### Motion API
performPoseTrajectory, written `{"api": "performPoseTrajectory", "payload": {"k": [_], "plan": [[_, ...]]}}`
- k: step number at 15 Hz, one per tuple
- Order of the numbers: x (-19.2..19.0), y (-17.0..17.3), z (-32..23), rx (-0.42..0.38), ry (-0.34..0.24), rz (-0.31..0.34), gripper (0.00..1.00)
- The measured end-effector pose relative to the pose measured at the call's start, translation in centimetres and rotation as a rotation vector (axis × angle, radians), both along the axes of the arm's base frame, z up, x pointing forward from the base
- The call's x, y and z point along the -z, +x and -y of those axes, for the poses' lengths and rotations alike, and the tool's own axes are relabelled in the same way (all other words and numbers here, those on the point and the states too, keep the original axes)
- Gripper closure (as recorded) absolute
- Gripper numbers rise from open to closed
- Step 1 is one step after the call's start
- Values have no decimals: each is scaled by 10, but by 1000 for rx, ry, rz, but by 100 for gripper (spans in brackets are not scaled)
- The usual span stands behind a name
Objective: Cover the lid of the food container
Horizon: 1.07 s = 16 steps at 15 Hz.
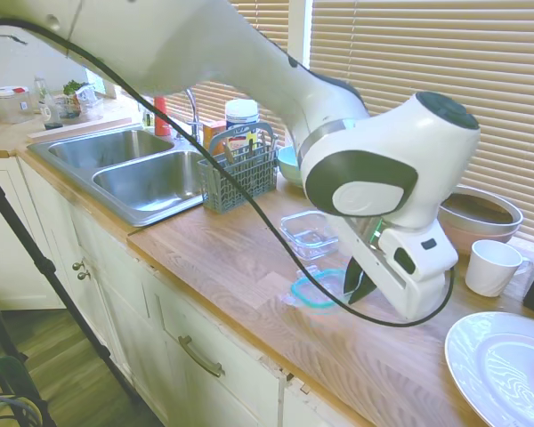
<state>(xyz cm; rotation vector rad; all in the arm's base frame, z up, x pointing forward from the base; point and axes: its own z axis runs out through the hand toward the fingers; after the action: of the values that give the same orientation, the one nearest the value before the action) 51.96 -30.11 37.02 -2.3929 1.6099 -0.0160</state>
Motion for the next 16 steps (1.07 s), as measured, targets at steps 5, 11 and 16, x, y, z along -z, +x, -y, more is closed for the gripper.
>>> {"api": "performPoseTrajectory", "payload": {"k": [5,11,16], "plan": [[-60,-1,-14,-2,-38,27,100],[-110,9,-24,-9,-69,39,100],[-145,23,-40,-27,-90,43,100]]}}
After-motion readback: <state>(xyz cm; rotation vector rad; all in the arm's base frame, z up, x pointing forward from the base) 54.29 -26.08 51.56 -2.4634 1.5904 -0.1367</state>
